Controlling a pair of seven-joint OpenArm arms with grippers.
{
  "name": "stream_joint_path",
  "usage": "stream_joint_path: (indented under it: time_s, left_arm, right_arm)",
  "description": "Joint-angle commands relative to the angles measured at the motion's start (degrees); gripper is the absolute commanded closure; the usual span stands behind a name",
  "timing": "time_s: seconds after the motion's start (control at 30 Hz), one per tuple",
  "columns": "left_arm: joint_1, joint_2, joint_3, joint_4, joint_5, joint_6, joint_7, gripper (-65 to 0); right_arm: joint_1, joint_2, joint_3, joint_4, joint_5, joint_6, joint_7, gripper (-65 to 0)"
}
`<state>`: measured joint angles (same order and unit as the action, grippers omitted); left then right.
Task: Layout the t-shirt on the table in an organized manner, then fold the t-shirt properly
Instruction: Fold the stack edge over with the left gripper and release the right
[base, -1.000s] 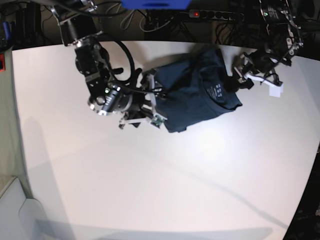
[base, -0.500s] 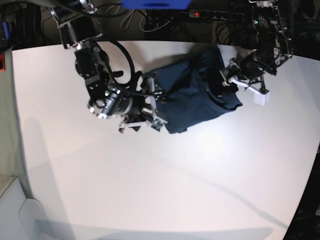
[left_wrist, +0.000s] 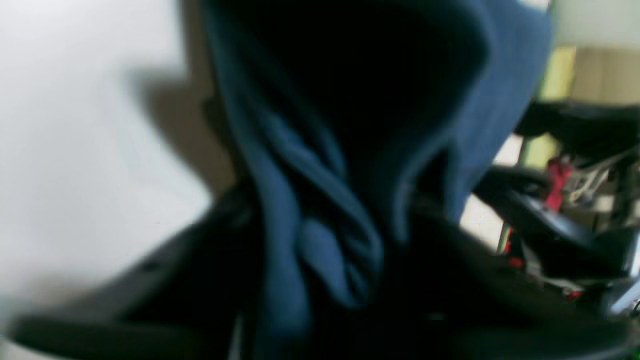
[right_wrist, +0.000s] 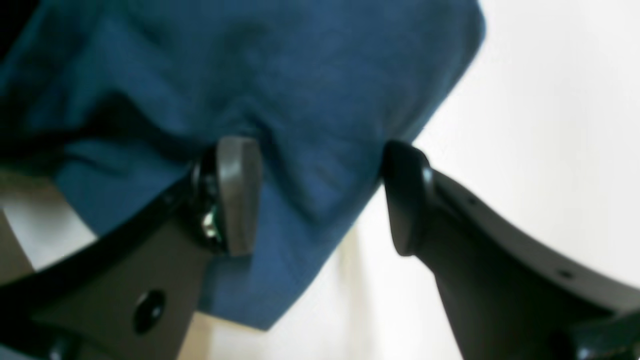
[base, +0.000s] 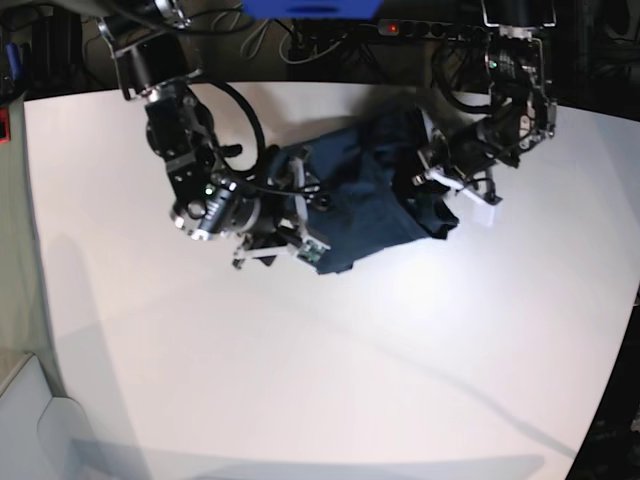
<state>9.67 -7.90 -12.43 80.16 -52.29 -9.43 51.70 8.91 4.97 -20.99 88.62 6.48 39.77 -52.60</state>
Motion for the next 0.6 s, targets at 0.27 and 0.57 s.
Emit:
stream_joint_path:
  time_s: [0.27, 0.57]
  left_arm:
    - [-0.92, -3.75, 7.46, -3.54, 3.72, 2.18, -3.66, -0.7]
    - [-16.13, -14.30, 29.00, -3.81, 9.35, 2.18, -4.27, -0.3]
  right_arm:
    - [1.42, 3.42, 8.64, 7.51, 1.04, 0.23, 0.86, -39.2]
    - [0.28, 9.58, 22.18, 8.04, 1.04, 0.23, 0.86, -39.2]
